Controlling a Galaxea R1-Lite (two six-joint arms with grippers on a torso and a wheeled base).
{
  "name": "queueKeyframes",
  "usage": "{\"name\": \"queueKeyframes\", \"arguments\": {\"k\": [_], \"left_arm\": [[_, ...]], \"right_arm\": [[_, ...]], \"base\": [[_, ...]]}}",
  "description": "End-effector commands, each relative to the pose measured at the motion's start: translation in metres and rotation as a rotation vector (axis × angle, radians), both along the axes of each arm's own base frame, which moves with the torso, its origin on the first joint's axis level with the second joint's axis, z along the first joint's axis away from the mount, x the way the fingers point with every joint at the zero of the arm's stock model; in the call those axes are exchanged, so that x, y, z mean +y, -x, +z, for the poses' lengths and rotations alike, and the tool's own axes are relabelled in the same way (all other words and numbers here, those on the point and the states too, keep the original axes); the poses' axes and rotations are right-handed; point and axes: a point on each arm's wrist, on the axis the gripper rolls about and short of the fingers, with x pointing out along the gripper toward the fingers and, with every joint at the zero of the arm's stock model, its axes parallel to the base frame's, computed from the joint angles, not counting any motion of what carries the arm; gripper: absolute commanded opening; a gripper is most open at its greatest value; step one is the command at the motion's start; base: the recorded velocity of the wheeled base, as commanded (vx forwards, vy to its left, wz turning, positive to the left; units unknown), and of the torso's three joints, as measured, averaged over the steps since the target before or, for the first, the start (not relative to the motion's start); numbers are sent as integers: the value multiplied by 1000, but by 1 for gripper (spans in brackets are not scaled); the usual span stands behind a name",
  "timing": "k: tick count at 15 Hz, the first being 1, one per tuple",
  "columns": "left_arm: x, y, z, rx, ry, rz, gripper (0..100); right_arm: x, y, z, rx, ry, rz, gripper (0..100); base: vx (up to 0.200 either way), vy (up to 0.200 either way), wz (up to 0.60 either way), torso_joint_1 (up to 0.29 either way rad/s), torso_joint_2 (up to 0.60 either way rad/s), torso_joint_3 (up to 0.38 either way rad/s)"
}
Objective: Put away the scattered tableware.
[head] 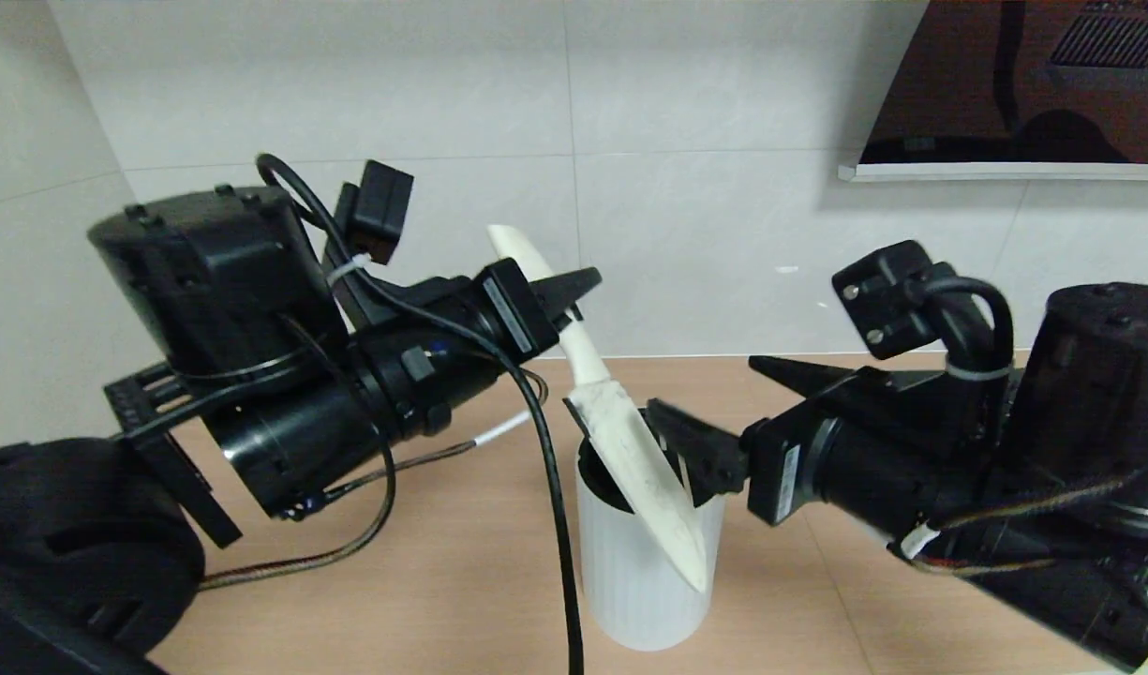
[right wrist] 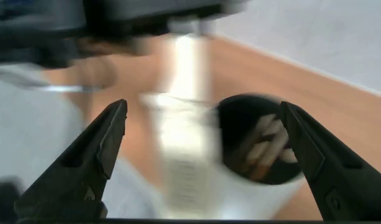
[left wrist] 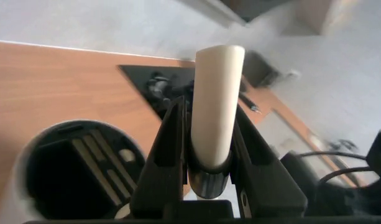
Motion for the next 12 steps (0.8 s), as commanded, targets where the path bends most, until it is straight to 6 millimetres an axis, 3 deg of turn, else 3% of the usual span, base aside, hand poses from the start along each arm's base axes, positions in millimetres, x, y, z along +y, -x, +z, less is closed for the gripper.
{"name": "queueKeyframes", "arguments": {"k": [1, 5, 8, 12], "left_arm": [[14, 10, 54, -150, -19, 144, 0], [-2, 29, 60, -255, -225, 402, 0], [-23, 44, 57, -286, -280, 465, 0], [-51, 23, 35, -343, -335, 671, 0]], "right_arm": [[-29, -12, 16, -40, -44, -104, 100], [-36, -18, 16, -41, -44, -145, 100], [-32, -22, 10, -26, -26, -147, 100], [-31, -23, 7, -19, -18, -147, 100]], "base": [[0, 0, 0, 0, 0, 0], [0, 0, 0, 0, 0, 0], [0, 0, 0, 0, 0, 0], [0, 0, 0, 0, 0, 0]]}}
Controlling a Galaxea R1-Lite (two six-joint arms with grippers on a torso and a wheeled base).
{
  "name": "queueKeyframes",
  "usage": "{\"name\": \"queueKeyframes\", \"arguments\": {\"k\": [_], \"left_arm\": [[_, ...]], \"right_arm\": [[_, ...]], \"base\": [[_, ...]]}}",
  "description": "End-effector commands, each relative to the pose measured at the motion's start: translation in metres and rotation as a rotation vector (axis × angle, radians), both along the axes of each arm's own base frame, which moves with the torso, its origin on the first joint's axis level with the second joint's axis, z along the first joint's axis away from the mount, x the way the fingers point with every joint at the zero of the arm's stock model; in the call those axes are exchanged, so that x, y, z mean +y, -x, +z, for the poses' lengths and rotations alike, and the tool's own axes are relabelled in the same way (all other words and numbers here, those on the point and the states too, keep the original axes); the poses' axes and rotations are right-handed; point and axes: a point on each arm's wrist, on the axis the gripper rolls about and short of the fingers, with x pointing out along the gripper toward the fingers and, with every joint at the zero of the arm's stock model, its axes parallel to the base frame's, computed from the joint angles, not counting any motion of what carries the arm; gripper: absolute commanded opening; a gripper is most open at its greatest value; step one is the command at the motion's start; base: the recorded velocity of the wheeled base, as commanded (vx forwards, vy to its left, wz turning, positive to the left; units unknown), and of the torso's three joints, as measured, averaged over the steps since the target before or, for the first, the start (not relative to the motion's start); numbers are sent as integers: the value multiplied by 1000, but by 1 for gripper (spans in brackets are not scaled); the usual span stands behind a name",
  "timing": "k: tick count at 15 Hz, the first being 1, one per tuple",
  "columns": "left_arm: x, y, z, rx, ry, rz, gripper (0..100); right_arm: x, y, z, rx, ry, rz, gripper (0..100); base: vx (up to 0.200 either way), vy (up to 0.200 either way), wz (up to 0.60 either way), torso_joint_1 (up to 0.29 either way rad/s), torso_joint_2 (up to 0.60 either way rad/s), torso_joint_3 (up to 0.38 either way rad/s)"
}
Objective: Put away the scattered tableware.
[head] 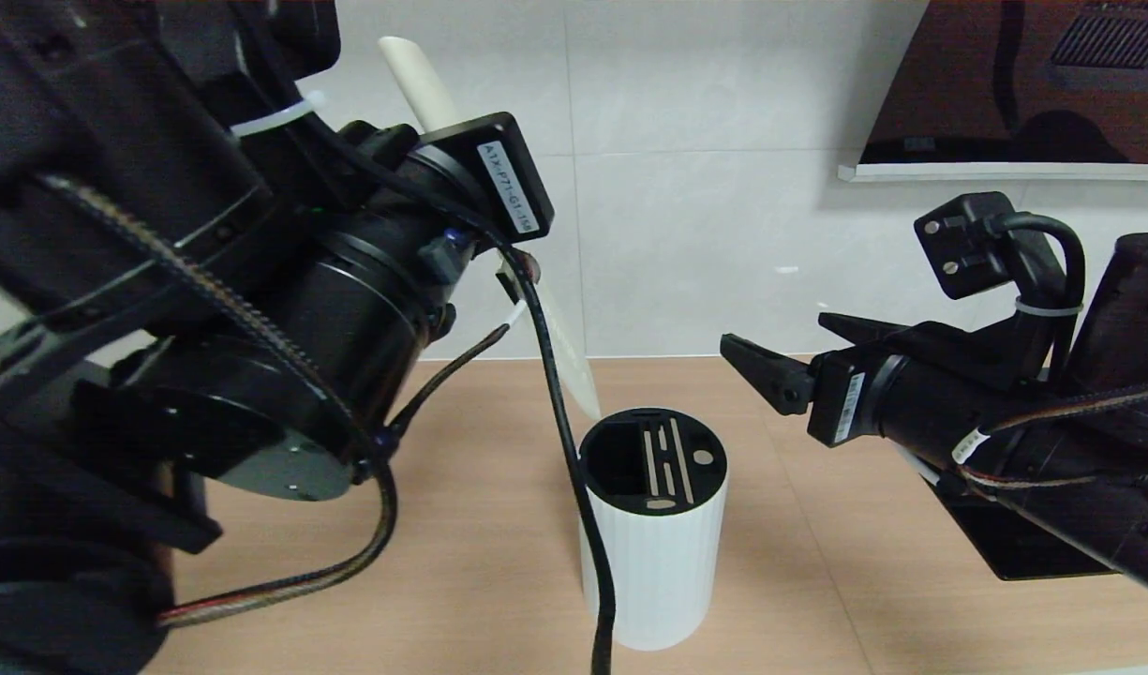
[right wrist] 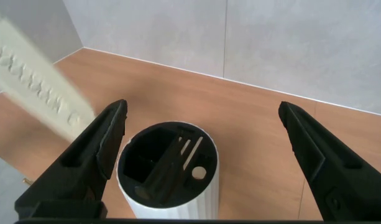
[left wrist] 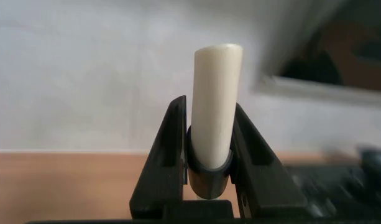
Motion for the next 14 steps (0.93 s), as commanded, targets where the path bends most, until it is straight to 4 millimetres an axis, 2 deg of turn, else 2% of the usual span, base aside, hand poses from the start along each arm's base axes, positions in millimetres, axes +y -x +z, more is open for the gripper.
{"name": "queueKeyframes", "arguments": {"k": [1, 8, 12, 14], "left_arm": [[-26, -8, -27, 29, -65, 6, 0], [-40, -5, -38, 49, -88, -24, 0], [-52, -14, -62, 93, -131, -28, 0], [-54, -15, -66, 102, -142, -29, 0]], "right_arm": [[2, -2, -3, 9, 9, -1, 100], [3, -4, -5, 14, 14, -1, 100], [4, -4, -7, 16, 16, -1, 100], [4, -4, -7, 16, 16, -1, 100]], "base": [[0, 0, 0, 0, 0, 0], [0, 0, 0, 0, 0, 0], [0, 0, 0, 0, 0, 0], [0, 0, 0, 0, 0, 0]]}}
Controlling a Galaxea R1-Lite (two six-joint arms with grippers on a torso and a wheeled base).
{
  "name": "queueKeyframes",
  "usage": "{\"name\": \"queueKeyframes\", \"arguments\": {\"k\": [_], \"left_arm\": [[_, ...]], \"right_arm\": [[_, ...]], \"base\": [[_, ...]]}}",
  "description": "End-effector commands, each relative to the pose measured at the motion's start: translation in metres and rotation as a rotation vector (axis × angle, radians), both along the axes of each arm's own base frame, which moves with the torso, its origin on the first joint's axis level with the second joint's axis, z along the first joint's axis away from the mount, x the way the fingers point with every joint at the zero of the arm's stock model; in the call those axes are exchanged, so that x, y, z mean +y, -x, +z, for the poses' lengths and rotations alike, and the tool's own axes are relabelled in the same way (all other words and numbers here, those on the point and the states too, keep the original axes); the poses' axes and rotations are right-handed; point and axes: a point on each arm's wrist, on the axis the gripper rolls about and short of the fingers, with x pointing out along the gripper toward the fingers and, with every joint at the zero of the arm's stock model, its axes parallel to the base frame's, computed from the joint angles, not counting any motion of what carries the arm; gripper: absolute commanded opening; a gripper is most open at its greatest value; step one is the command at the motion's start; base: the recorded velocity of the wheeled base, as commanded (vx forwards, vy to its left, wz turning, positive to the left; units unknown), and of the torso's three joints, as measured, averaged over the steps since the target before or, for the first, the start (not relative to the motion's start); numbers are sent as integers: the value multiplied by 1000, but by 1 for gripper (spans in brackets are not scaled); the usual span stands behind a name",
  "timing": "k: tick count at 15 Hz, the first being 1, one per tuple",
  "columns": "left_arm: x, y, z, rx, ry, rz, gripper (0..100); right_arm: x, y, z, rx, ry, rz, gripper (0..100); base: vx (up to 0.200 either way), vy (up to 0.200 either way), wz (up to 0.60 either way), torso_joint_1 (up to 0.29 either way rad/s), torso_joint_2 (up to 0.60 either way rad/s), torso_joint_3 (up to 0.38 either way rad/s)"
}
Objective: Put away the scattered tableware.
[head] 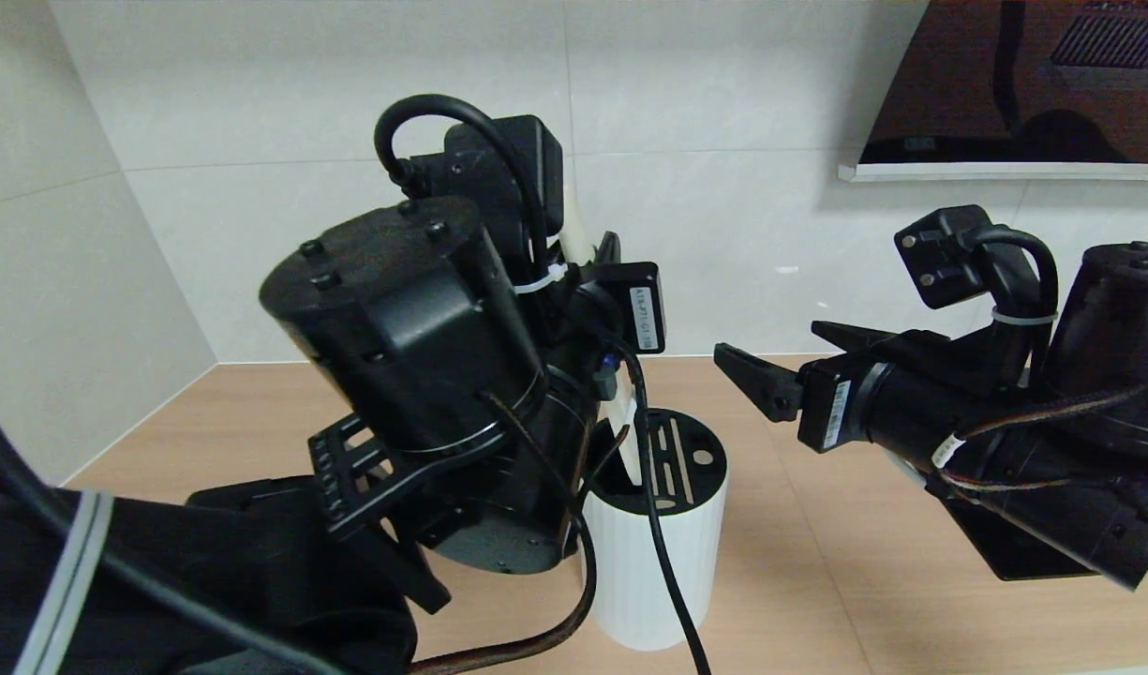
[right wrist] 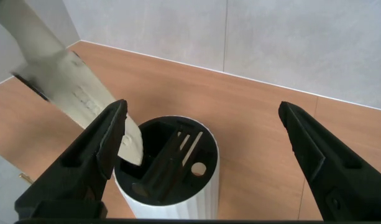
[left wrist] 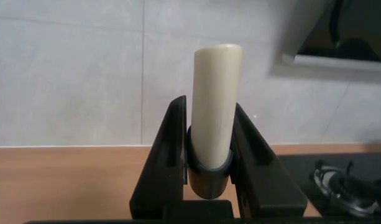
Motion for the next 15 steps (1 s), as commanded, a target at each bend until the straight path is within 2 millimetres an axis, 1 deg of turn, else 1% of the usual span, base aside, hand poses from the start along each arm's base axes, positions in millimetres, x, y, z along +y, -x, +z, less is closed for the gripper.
{"name": "queueKeyframes", "arguments": {"k": [1, 6, 8, 12, 15], "left_arm": [[-4, -3, -8, 14, -19, 2, 0], [-8, -6, -16, 26, -31, 1, 0], [-12, -9, -27, 47, -58, 3, 0], [-17, -13, -38, 70, -53, -5, 0], [-23, -17, -57, 103, -93, -5, 0]], "right_arm": [[1, -1, -1, 2, 2, 0, 100], [0, -1, 0, -1, -1, -2, 100], [2, -2, -3, 5, 5, -2, 100], [1, -1, -3, 4, 8, -2, 100], [1, -1, -2, 1, 5, -2, 100]], "base": [[0, 0, 0, 0, 0, 0], [0, 0, 0, 0, 0, 0], [0, 0, 0, 0, 0, 0], [0, 0, 0, 0, 0, 0], [0, 0, 0, 0, 0, 0]]}}
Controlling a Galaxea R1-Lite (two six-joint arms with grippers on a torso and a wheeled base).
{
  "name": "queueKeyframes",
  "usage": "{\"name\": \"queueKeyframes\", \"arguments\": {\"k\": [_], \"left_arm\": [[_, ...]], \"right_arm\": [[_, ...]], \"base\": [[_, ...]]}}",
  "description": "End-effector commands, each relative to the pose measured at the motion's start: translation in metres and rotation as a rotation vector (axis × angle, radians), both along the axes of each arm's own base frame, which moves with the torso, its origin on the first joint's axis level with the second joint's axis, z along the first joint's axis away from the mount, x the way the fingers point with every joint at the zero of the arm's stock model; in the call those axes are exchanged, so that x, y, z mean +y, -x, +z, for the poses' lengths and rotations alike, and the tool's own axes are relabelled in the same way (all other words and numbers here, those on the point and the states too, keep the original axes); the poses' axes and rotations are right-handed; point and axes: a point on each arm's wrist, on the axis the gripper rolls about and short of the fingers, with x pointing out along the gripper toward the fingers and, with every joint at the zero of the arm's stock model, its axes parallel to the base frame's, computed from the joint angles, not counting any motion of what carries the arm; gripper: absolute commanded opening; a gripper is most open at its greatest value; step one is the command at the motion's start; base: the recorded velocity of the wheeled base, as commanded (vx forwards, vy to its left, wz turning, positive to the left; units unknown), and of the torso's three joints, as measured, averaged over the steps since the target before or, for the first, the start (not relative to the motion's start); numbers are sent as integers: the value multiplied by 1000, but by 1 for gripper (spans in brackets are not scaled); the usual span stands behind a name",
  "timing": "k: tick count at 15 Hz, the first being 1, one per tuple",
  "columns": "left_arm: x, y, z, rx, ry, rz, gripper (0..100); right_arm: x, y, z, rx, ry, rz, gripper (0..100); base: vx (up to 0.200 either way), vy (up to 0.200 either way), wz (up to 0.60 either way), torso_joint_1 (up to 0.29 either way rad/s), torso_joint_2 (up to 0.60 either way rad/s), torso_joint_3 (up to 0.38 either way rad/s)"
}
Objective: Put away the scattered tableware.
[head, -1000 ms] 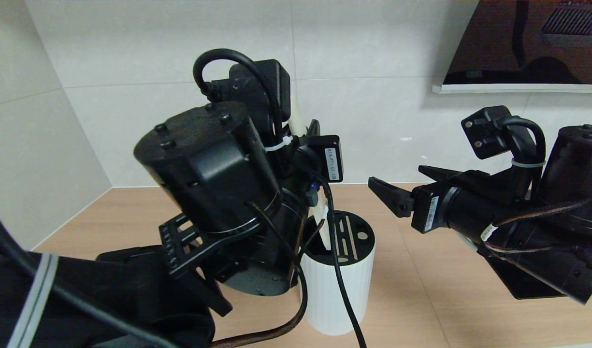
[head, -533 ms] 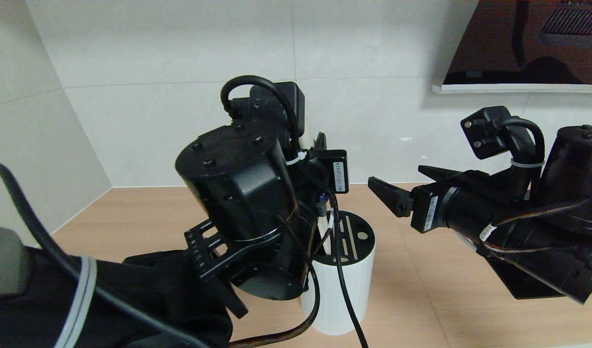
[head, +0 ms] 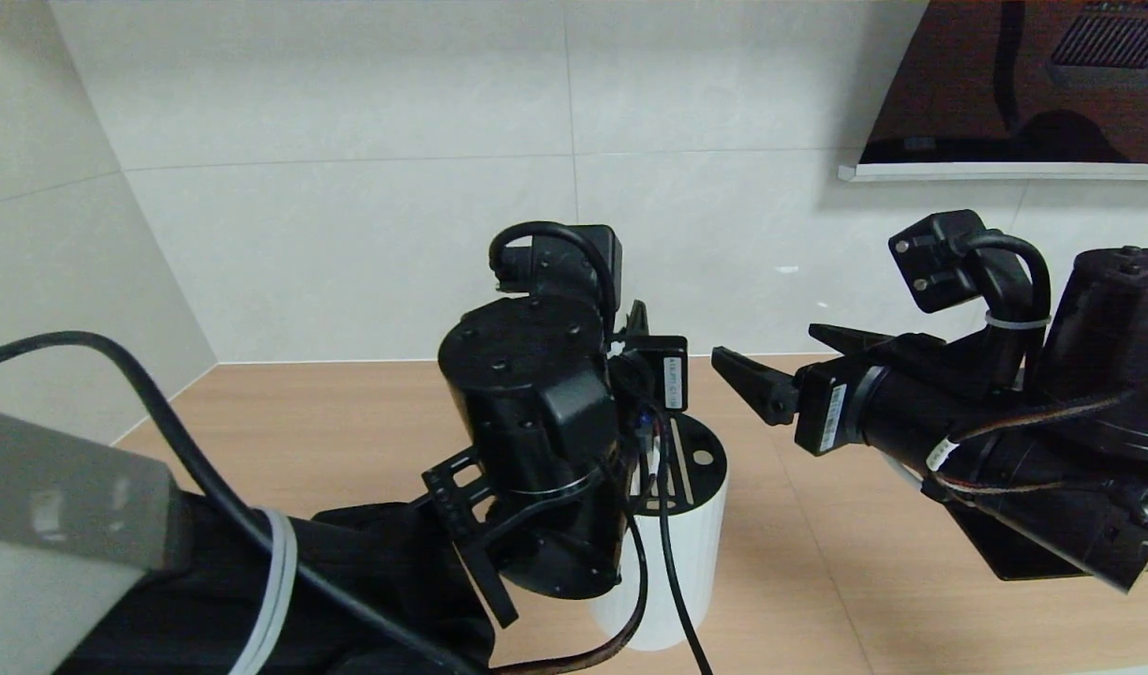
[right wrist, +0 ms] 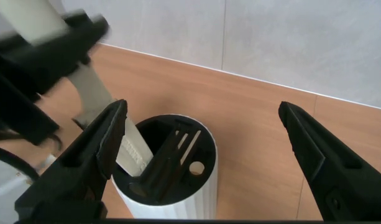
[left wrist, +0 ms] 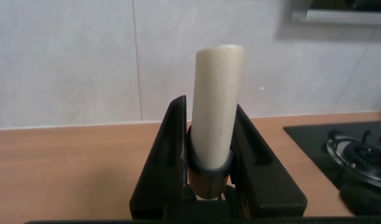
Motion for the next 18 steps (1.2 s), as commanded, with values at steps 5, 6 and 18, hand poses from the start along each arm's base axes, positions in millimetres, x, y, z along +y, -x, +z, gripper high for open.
{"name": "queueKeyframes", "arguments": {"k": [5, 6, 18], "left_arm": [[-9, -8, -29, 50, -45, 3, 0], [-9, -9, -32, 55, -50, 3, 0], [-11, -13, -61, 112, -102, 8, 0]], "right_arm": [[0, 0, 0, -1, 1, -1, 100], [-1, 1, 1, -5, -2, -1, 100], [-1, 1, -1, 1, 6, -3, 100]], "base": [[0, 0, 0, 0, 0, 0], [0, 0, 0, 0, 0, 0], [0, 0, 0, 0, 0, 0]]}}
